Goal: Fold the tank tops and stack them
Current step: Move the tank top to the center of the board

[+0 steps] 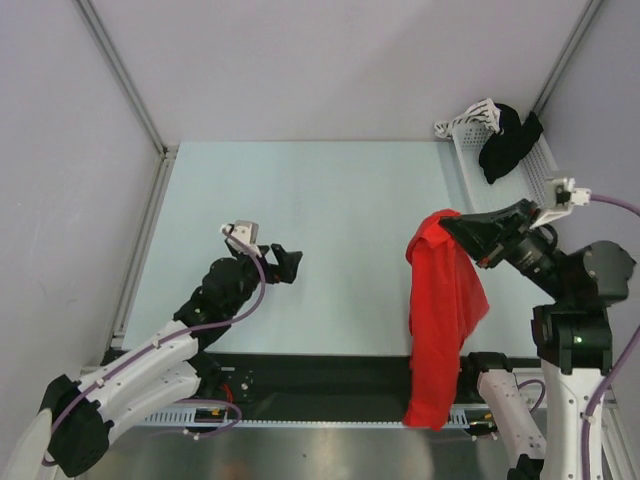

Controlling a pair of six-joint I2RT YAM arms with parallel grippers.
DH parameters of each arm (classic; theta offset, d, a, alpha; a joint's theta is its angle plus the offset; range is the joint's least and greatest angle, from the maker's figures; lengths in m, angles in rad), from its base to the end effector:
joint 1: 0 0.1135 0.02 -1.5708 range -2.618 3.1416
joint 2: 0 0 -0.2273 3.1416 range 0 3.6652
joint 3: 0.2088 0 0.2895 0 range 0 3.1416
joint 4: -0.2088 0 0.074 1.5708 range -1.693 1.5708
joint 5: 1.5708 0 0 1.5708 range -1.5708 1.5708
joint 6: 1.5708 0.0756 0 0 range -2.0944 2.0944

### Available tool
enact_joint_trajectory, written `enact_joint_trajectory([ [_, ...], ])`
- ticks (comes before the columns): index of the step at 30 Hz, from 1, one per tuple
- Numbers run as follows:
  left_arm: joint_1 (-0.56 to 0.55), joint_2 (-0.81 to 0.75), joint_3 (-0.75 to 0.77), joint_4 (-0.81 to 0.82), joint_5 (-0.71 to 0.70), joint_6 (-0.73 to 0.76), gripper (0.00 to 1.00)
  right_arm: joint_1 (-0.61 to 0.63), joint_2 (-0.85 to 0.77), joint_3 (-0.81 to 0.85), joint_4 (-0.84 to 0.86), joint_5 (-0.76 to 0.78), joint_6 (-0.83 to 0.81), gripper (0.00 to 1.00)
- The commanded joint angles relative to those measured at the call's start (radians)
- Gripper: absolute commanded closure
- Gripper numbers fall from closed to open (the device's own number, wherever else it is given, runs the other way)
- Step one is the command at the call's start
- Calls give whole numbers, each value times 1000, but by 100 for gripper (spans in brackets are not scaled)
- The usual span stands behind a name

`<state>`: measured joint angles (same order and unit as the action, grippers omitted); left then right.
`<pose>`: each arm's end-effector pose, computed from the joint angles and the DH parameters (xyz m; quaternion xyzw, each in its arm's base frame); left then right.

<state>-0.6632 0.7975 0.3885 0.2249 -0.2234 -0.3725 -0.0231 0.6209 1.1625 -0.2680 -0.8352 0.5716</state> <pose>0.2390 -0.1654 0.1915 0.0402 0.7666 -0.2399 0.5943 0.1682 0.0522 0.4769 -0.1472 0.6226 0.4331 0.6349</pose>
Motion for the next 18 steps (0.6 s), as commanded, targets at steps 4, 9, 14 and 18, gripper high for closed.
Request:
enact_joint_trajectory([
  [4, -18, -70, -28, 146, 269, 30, 0, 69, 101, -158, 35, -52, -1, 100],
  [9, -41, -63, -30, 186, 328, 61, 0, 236, 233, -72, 119, 48, 5, 100],
  [14, -41, -115, -57, 214, 345, 81, 0, 484, 376, 185, 0, 208, -126, 100],
  [18, -42, -179, -80, 231, 361, 87, 0, 580, 445, 275, -40, 243, -194, 100],
])
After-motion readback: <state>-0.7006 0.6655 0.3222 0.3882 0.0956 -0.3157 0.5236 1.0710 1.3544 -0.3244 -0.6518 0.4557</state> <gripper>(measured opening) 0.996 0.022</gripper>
